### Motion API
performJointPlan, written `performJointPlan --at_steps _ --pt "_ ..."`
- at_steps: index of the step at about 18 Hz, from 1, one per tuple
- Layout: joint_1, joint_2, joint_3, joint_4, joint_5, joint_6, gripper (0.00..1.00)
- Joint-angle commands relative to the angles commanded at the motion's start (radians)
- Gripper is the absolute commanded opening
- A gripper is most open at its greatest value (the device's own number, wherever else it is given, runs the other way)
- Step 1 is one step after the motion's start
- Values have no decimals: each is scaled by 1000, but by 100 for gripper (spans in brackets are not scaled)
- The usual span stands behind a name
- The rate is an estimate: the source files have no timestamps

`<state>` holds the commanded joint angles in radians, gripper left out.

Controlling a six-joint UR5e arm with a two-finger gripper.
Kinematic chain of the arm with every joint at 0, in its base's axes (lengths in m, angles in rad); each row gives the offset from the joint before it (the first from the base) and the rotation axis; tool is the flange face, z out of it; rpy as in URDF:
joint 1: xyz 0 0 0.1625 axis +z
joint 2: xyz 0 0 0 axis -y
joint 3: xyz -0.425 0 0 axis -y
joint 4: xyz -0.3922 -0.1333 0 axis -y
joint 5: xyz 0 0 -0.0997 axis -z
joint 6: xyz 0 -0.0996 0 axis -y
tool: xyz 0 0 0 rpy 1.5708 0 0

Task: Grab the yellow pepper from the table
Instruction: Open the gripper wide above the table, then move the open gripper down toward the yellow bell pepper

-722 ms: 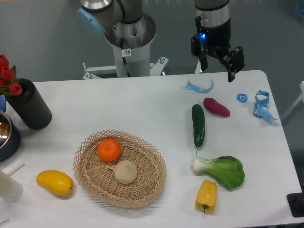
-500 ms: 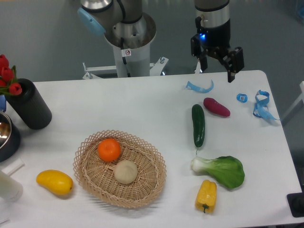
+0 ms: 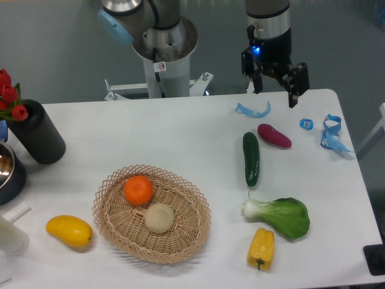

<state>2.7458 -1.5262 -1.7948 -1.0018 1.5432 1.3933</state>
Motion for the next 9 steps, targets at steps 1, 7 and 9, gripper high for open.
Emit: performJointPlan --at_steps 1,7,9 --pt "-3 -2 -2 8 -2 -38 100" --pt "-41 -18 -37 15 -18 -221 100" --pt "-52 -50 -25 47 -75 -293 100"
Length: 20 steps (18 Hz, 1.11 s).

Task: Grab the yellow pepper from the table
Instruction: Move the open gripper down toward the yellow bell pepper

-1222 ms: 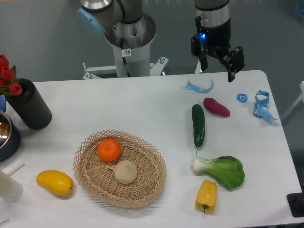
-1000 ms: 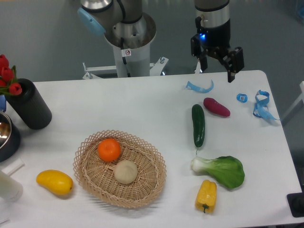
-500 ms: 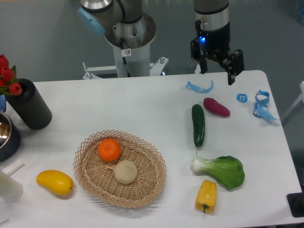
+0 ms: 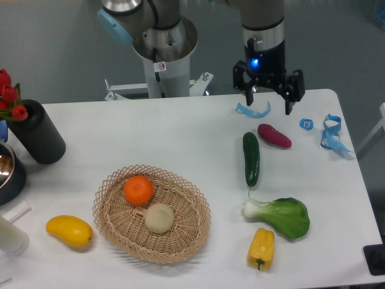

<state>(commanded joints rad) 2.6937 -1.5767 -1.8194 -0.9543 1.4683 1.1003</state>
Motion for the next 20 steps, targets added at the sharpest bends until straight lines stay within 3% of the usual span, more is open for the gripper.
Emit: performJointPlan --at_steps 3,6,9,14,20 --pt "-31 -64 37 52 -23 -159 100" --pt "-48 -167 116 68 -19 -276 100" --pt "-78 -245 196 75 -25 -290 100" --pt "-77 -400 267 103 -25 -289 100" --pt "-75 -494 318 115 -35 -284 100"
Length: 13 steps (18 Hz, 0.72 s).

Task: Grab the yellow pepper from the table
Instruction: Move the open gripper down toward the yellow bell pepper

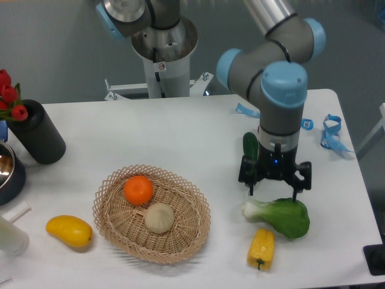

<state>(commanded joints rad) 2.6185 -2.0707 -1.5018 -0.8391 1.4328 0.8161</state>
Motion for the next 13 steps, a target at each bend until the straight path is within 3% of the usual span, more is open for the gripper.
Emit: performJointPlan --at_steps 3,6,13 --pt "-2 -51 23 15 -20 3 100" --pt "-2 -98 29 84 -20 27 100" --pt "-17 -141 41 91 -20 40 100"
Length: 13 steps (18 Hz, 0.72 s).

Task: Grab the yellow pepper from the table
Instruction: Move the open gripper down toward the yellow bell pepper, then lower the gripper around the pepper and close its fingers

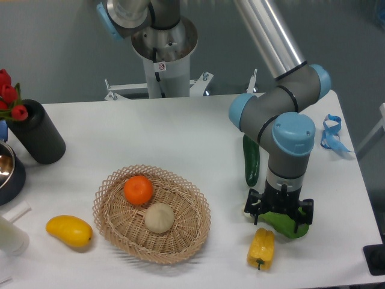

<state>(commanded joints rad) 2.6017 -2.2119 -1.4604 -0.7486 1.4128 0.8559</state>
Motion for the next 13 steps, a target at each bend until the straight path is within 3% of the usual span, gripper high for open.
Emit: performJointPlan --at_steps 13 --pt "-28 -66 25 21 6 11 100"
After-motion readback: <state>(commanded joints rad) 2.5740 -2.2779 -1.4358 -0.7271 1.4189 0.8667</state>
